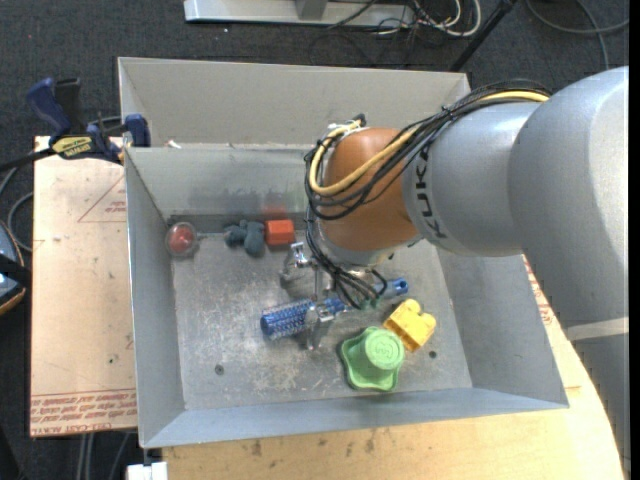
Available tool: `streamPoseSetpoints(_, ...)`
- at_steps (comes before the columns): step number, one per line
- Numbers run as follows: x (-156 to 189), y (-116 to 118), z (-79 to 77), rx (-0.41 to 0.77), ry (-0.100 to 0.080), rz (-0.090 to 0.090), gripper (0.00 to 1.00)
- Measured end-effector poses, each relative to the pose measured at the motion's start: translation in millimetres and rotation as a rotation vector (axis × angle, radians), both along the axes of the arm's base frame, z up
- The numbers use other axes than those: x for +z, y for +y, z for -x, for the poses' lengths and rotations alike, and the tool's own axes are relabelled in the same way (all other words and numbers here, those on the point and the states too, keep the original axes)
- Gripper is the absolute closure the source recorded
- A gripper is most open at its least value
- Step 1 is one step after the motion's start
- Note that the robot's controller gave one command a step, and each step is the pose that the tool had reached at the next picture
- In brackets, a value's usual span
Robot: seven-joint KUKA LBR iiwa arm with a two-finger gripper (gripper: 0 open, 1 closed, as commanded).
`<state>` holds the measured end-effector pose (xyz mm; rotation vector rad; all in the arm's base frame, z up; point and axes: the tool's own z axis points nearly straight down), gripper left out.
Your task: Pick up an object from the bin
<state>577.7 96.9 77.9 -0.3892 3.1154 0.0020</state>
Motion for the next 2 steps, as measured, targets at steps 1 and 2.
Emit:
streamPoseSetpoints(1,0.5,0.2,-0.6,-0.002,0.000,0.000,0.00)
streamPoseSetpoints(2,2.8,0.6,-2.1,-0.003,-0.004,-0.002,1.00)
